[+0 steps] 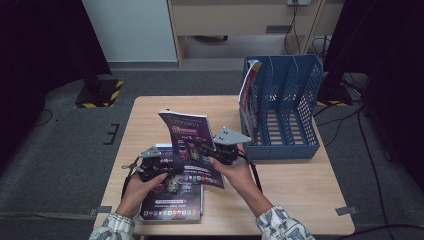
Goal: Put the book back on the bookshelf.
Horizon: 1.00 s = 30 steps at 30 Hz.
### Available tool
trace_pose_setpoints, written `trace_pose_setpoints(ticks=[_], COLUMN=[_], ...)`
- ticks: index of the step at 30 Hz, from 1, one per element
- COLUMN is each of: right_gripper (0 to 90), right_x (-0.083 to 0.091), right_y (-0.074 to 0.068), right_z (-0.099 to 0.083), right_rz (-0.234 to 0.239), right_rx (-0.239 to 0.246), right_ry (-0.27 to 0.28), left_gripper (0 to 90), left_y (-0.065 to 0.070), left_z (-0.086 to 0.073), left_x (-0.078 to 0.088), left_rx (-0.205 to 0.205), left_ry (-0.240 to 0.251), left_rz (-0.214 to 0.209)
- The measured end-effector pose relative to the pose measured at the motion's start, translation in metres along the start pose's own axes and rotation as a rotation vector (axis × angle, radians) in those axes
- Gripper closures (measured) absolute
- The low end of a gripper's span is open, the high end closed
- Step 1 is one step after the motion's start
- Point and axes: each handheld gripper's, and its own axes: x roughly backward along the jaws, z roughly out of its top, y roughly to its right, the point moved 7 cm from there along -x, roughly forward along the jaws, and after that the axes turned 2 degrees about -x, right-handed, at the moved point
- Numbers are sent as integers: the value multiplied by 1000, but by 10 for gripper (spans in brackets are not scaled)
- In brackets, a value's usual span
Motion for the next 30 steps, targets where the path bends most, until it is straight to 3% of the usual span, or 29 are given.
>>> trace_pose_setpoints(ticks=[6, 16, 21, 30], right_gripper=[817, 784, 777, 786], right_x=[1, 4, 5, 4], right_y=[8, 13, 16, 18], right_z=[-6, -5, -4, -2], right_rz=[-10, -17, -20, -30], right_rx=[-23, -62, -86, -104], right_ry=[-17, -13, 4, 14], left_gripper=[698, 728, 742, 743], left_y=[1, 1, 1, 2], left_z=[2, 8, 10, 13], left_x=[1, 5, 7, 8], left_rx=[1, -25, -58, -81], left_ry=[-14, 3, 11, 9], left_rz=[13, 69, 97, 125])
